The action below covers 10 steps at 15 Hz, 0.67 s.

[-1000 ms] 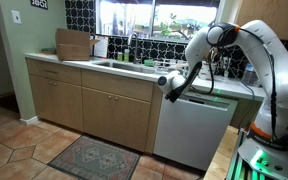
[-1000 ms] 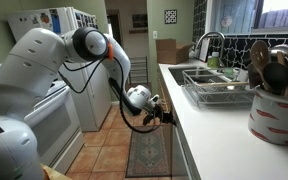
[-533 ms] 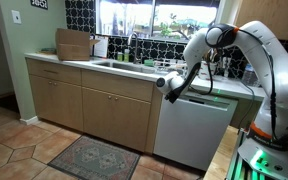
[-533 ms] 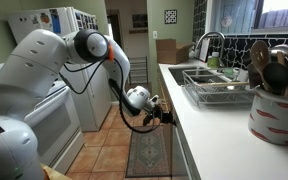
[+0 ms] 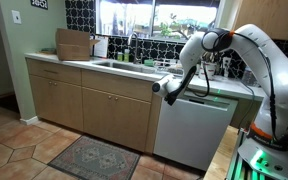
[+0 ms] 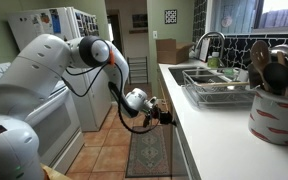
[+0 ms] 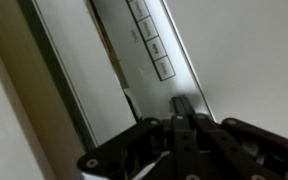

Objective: Press a button on the left of the dish washing machine controlling panel

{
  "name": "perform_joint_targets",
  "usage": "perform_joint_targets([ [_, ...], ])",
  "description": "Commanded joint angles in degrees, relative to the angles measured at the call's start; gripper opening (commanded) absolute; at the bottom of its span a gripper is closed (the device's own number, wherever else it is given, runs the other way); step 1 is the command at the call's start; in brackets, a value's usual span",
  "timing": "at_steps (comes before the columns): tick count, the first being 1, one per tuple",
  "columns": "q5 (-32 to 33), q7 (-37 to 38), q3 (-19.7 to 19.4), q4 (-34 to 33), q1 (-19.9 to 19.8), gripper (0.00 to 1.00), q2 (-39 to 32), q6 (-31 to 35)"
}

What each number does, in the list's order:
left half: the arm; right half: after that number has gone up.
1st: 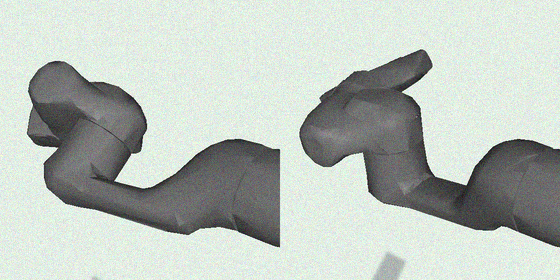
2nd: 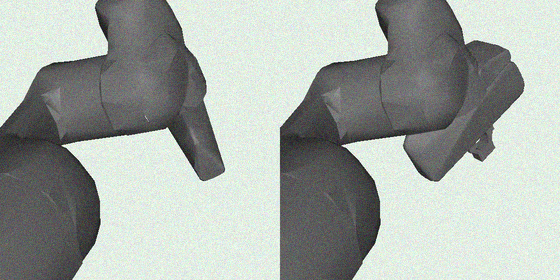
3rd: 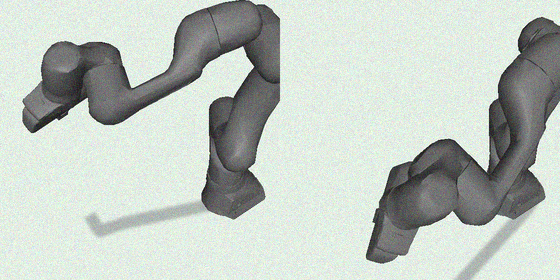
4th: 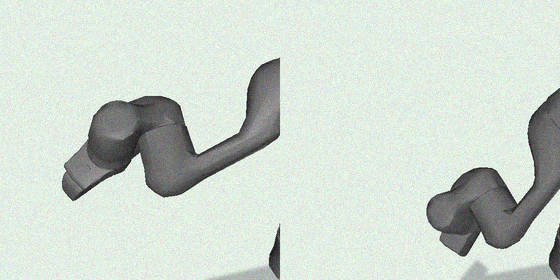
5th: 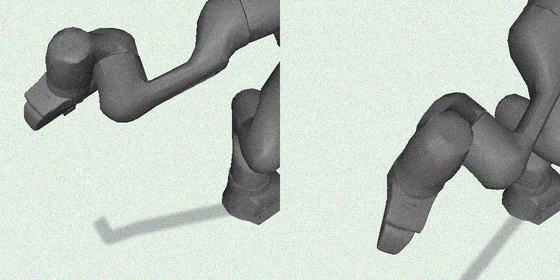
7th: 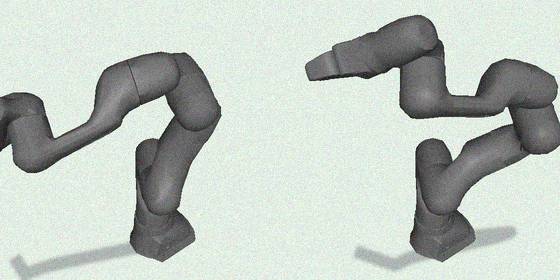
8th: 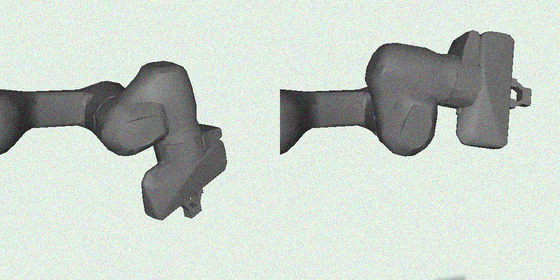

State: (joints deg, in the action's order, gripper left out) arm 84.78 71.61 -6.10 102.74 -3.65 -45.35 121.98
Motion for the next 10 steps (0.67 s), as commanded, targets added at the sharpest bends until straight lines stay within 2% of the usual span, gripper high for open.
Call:
perform_joint_targets([
  [1, -0.2, -1.1, 0.4, -5.4, -1.3, 0.00, -5.9, -1.8],
  [10, -1.5, -2.3, 1.2, -11.0, -2.6, 0.00, -10.2, -5.4],
])
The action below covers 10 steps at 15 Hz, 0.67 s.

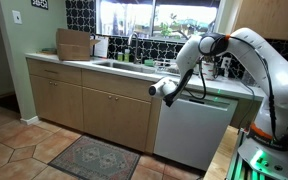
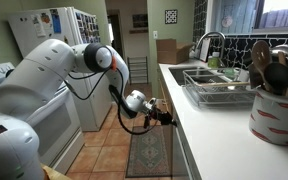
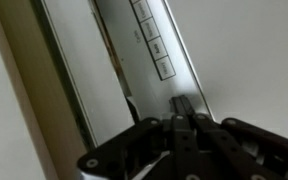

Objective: Press a button on the left of the dish washing machine controlling panel

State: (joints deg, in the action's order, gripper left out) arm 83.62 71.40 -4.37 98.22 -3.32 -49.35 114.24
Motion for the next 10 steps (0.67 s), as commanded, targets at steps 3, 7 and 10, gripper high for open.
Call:
perform_joint_targets([
  [3, -1.0, -3.0, -0.7, -8.0, -2.8, 0.00, -7.1, 1.1],
  [7, -1.4, -4.2, 0.3, -4.6, -2.3, 0.00, -3.8, 1.8],
  [10, -1.5, -5.7, 1.1, 0.5, -1.9, 0.00, 0.3, 3.1],
])
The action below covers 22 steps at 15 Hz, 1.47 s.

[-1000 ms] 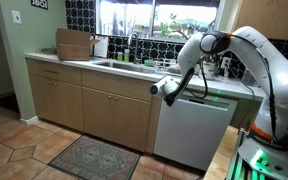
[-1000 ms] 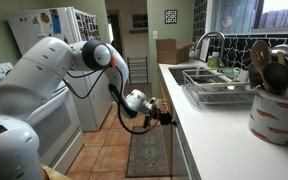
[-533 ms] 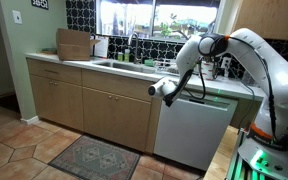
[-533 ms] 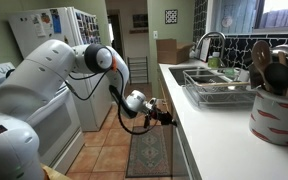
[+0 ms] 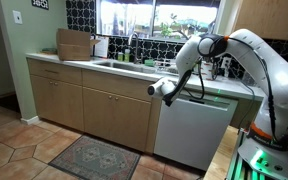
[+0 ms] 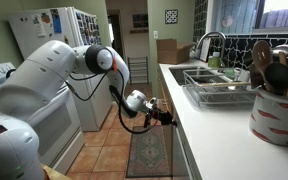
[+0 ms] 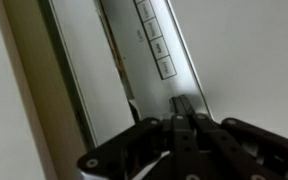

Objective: Press a button on the left of the dish washing machine controlling panel

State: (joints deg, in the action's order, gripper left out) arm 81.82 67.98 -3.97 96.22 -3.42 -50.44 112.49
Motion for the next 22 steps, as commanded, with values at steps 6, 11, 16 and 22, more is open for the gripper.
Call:
perform_joint_targets([
  [6, -2.8, -8.3, 1.7, 10.8, -2.6, 0.00, 8.4, 10.9],
  [11, -8.7, -13.9, 2.6, 16.2, -3.4, 0.00, 13.7, 14.5],
  [16, -18.8, -26.1, 2.6, 25.2, -4.8, 0.32, 23.9, 20.8],
  [22, -37.0, -43.3, 1.1, 36.1, -6.3, 0.78, 38.8, 24.2],
])
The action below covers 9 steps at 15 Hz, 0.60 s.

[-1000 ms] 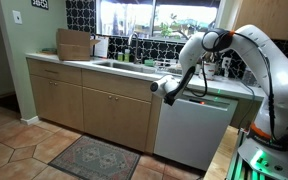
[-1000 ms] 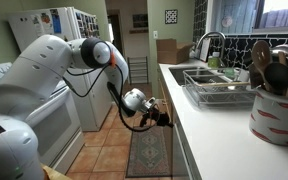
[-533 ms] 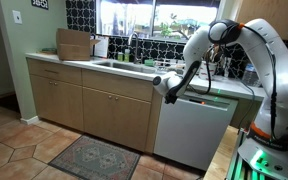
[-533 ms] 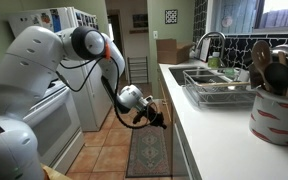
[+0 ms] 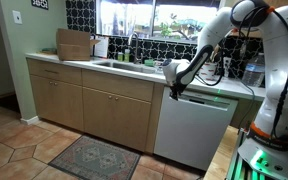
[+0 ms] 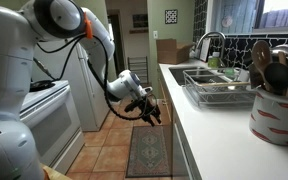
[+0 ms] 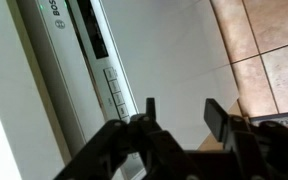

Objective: Press a button on the left of the dish washing machine controlling panel

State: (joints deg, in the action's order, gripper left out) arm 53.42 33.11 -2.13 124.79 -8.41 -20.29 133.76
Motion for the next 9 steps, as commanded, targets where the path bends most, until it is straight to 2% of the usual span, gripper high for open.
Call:
perform_joint_targets([
  [1, -11.7, -11.5, -1.3, 9.2, -1.3, 0.85, 11.2, 2.6],
  [3, -18.7, -19.4, -2.3, 13.0, -1.7, 0.99, 16.5, 3.1],
  [5, -24.7, -26.6, -3.6, 16.6, -1.8, 1.00, 21.8, 2.9],
  [9, -33.8, -35.5, -6.4, 20.3, -1.9, 1.00, 29.2, 0.6],
])
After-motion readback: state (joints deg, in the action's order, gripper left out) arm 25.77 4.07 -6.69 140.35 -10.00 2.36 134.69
